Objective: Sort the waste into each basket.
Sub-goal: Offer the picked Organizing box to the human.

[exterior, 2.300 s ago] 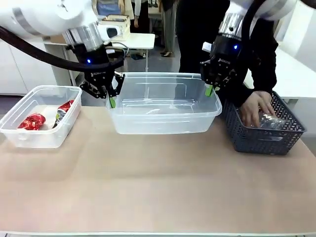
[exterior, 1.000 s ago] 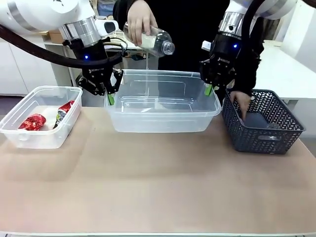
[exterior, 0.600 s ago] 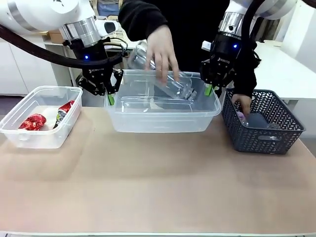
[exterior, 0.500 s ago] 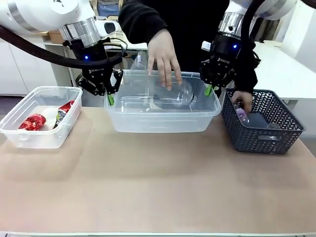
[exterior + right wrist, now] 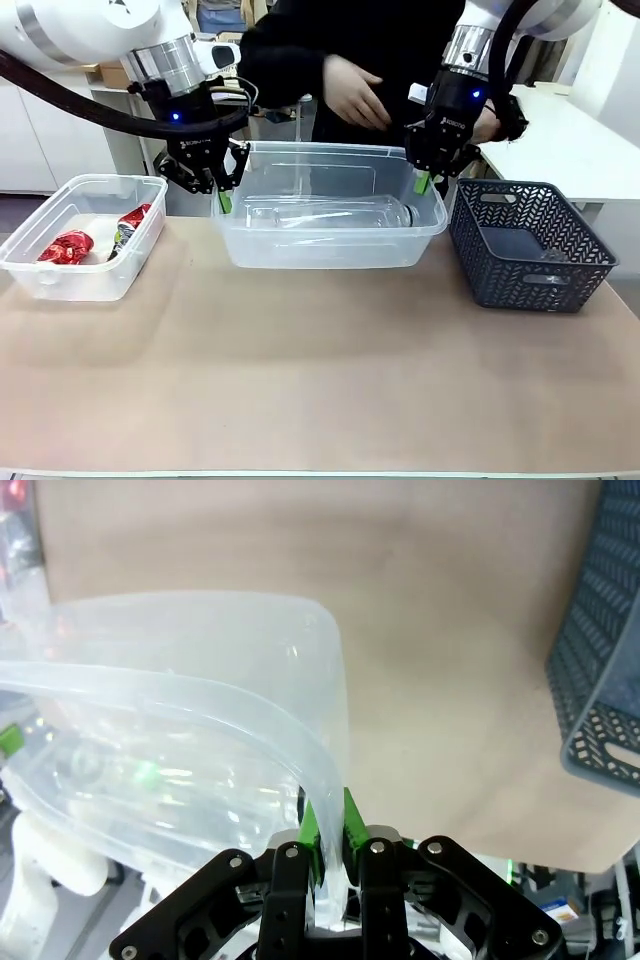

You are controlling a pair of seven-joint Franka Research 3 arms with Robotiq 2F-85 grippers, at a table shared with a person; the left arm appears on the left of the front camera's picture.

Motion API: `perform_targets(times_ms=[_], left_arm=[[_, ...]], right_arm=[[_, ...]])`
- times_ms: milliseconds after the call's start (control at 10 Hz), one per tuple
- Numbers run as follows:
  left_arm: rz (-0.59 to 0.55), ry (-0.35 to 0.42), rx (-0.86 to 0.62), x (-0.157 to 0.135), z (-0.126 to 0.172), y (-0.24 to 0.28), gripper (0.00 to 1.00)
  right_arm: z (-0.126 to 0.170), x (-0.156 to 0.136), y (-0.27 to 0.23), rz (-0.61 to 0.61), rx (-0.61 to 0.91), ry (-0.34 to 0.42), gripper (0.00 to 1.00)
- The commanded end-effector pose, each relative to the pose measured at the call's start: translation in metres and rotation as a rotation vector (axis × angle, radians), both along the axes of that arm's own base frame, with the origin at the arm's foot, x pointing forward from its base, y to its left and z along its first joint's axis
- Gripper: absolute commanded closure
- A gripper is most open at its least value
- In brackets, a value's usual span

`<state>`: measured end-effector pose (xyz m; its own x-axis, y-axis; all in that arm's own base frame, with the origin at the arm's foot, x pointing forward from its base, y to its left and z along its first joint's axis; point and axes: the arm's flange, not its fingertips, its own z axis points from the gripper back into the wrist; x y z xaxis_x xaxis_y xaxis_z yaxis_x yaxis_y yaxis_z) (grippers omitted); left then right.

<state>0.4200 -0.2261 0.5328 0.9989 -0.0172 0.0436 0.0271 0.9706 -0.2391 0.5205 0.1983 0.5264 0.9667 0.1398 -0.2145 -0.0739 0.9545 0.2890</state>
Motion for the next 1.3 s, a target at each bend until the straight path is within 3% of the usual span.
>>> perform_targets(times_ms=[0,1200], left_arm=[[0.007,-0.009,-0.004,-0.0019,0.0033,-0.0009,0.96],[0.007,-0.009,-0.004,-0.0019,0.0033,-0.0009,0.96]], right_arm=[[-0.0005,-0.0021,0.0024,0.004,0.013,-0.022,0.93],[-0.0005,-0.0021,0.0024,0.004,0.013,-0.022,0.93]])
